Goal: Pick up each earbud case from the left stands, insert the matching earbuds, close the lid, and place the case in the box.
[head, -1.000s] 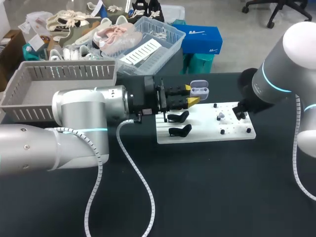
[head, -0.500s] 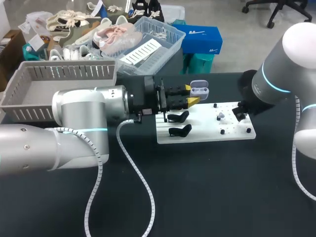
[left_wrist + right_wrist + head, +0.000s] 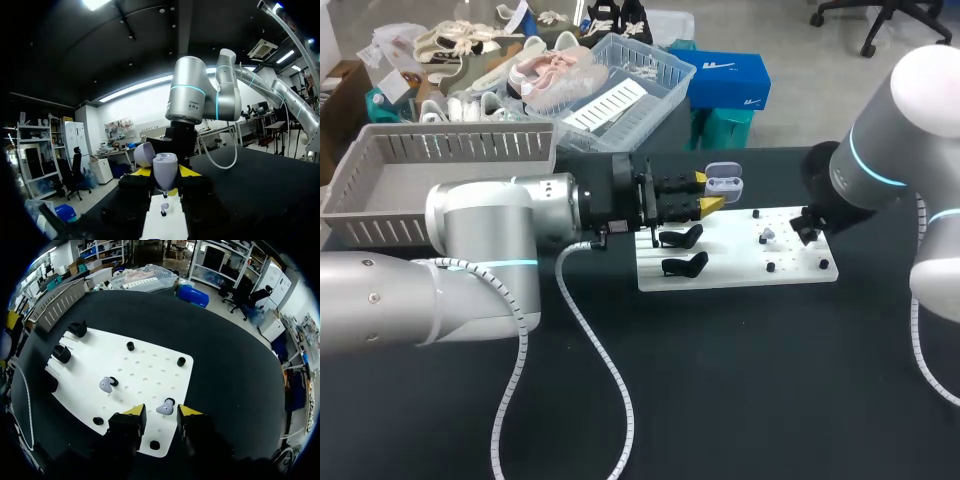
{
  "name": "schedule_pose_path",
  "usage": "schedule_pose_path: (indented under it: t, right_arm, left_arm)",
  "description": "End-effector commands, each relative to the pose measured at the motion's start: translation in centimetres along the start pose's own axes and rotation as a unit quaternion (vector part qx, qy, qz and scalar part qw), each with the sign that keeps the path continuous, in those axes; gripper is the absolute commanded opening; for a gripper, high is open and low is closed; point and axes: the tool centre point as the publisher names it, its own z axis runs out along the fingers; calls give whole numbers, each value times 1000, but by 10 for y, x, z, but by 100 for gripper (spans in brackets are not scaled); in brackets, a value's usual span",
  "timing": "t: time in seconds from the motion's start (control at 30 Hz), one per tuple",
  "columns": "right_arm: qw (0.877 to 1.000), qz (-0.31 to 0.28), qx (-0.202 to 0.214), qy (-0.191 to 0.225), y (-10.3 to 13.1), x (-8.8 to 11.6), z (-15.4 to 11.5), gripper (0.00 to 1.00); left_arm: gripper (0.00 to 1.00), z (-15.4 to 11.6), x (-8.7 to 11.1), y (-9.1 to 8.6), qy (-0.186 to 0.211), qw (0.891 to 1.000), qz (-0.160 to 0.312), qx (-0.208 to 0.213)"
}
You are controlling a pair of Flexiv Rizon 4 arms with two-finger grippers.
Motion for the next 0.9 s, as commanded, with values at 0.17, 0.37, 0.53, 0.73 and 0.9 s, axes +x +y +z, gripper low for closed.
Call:
schedule_pose_path:
  t: [0.17, 0.37, 0.53, 0.73, 0.9]
  right_arm:
    - [1000, 2, -1, 3, -1, -3, 5, 34]
    - [1000, 5, 1, 5, -2, -3, 6, 30]
    - [1000, 7, 2, 6, -4, -4, 7, 25]
    - [1000, 9, 2, 7, -6, -3, 8, 15]
    - [1000, 11, 2, 8, -6, -3, 8, 8]
  left_arm:
    - [0, 0, 0, -1, -1, 1000, 1, -2]
    - [0, 0, 0, -1, -1, 1000, 1, -2]
    - [0, 0, 0, -1, -1, 1000, 1, -2]
    - [0, 0, 0, -1, -1, 1000, 1, -2]
    - [0, 0, 0, -1, -1, 1000, 1, -2]
